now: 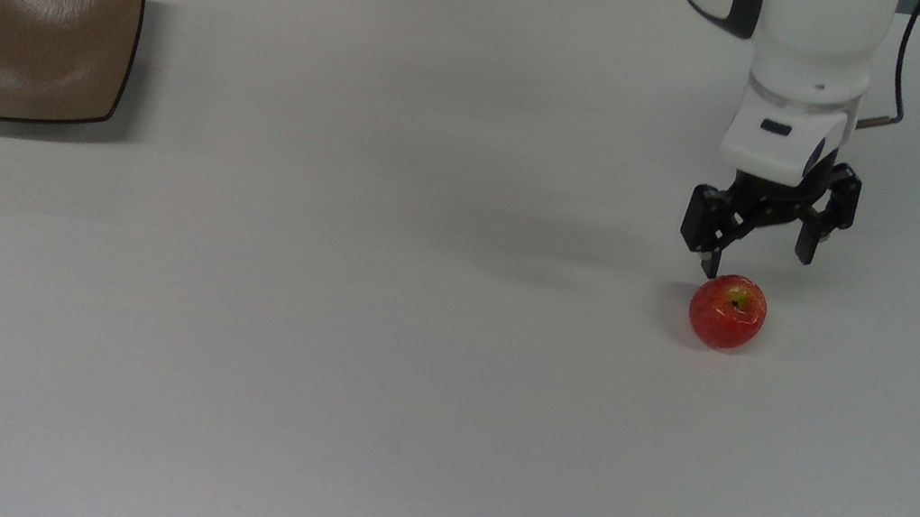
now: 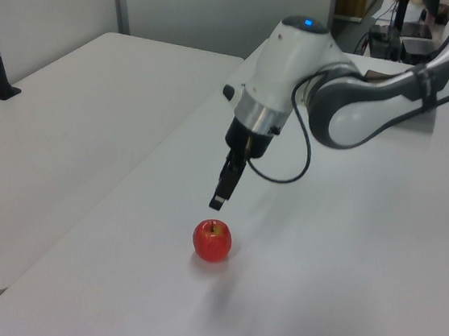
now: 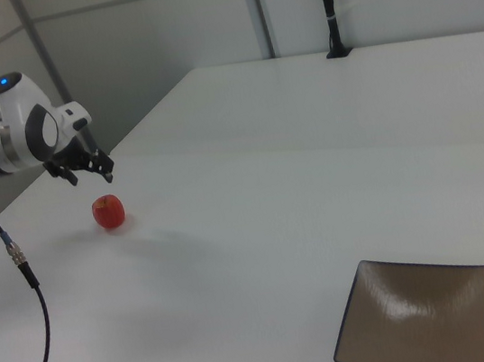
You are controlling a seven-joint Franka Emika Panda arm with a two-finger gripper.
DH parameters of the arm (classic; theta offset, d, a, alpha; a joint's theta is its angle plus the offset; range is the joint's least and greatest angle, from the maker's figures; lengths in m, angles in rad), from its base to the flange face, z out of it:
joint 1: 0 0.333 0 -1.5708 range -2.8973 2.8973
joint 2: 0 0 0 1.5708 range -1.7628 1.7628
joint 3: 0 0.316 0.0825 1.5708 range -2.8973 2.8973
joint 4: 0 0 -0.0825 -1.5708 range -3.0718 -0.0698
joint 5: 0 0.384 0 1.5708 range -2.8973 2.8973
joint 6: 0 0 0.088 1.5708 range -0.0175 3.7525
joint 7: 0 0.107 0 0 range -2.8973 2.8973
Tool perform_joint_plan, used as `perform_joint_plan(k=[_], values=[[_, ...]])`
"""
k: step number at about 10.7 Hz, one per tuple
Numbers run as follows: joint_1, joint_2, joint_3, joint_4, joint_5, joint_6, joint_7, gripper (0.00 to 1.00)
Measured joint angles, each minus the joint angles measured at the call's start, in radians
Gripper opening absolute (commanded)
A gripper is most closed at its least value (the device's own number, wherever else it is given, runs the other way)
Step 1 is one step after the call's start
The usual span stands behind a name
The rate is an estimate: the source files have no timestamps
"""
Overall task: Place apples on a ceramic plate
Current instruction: 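Move the open gripper over the red apple and lower it, then close the gripper around the red apple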
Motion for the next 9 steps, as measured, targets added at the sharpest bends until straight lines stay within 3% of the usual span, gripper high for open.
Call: perform_joint_plan(k=[9], values=[[0.023, 0.132, 0.01, 0.003, -0.156, 0.079, 0.003, 1.0]])
